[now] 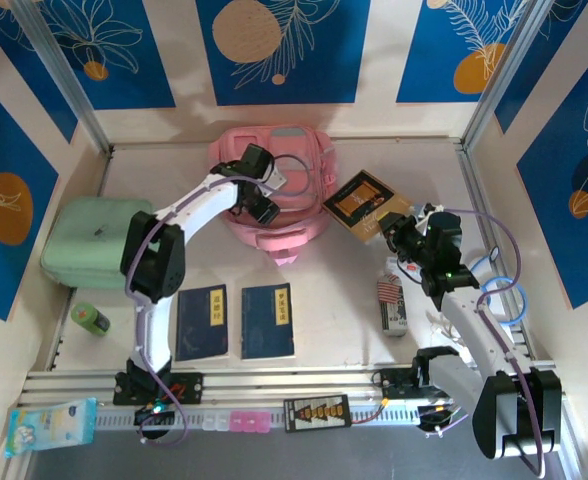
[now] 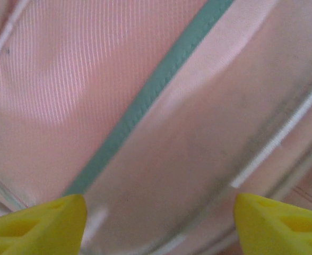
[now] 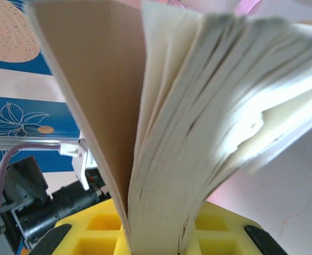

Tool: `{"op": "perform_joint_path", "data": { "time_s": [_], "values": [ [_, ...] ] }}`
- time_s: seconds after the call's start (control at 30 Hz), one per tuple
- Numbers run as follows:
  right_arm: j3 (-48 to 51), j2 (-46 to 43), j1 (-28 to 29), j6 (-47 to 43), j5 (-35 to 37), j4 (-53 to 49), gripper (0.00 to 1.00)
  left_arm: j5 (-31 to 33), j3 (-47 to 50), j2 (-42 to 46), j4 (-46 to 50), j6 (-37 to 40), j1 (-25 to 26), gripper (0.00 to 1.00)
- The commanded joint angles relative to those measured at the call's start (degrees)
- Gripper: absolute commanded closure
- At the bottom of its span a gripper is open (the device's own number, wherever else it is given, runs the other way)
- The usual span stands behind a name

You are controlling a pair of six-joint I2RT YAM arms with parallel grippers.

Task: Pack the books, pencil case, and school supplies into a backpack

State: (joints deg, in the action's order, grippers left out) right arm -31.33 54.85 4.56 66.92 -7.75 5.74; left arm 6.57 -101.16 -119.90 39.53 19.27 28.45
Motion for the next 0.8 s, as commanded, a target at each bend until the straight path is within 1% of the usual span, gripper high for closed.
{"op": "perform_joint_path", "data": {
  "time_s": [0.0,0.1,0.17,0.3,0.37,0.43,0.47,0.57,0.63,0.73,0.77],
  "values": [
    [-0.39,-1.68,-0.42,-0.28,-1.44,2.82,0.82,2.58,-3.76,-3.15,4.42,6.17,1.91,0.30],
    [-0.45,-1.83,-0.75,-0.27,-1.56,2.27,0.82,1.78,-3.91,-4.69,3.94,7.88,3.05,0.31],
    [-0.59,-2.03,-0.86,-0.38,-1.57,1.88,0.82,2.42,-4.41,-5.52,3.19,7.99,3.32,0.31],
    [-0.80,-2.12,-1.43,-0.43,-2.00,1.22,0.82,3.19,-5.78,-6.62,2.41,7.99,3.33,0.35],
    [-0.67,-2.33,-1.65,-0.25,-2.21,1.07,0.82,4.76,-5.88,-6.75,1.25,7.75,3.35,0.40],
    [-0.48,-2.49,-1.91,-0.29,-2.19,0.96,0.82,6.29,-6.06,-6.73,-0.38,6.70,3.35,0.49],
    [-0.38,-2.61,-2.05,-0.37,-2.26,0.95,0.82,7.06,-6.43,-6.75,-1.00,5.53,3.32,0.50],
    [-0.23,-2.82,-2.67,-0.51,-2.26,0.34,0.82,5.30,-6.61,-5.76,-1.70,4.06,3.65,0.54],
    [-0.17,-3.35,-3.31,-0.87,-2.15,-0.43,0.82,4.77,-6.17,-4.81,-2.55,3.77,4.08,0.59],
    [-0.01,-4.83,-4.53,-1.84,-1.76,-1.89,0.82,4.64,-6.06,-3.55,-2.87,3.73,4.62,0.69],
    [-0.03,-5.42,-4.95,-2.32,-1.70,-2.51,0.82,4.36,-6.06,-3.02,-2.96,3.55,4.70,0.74]
  ]
}}
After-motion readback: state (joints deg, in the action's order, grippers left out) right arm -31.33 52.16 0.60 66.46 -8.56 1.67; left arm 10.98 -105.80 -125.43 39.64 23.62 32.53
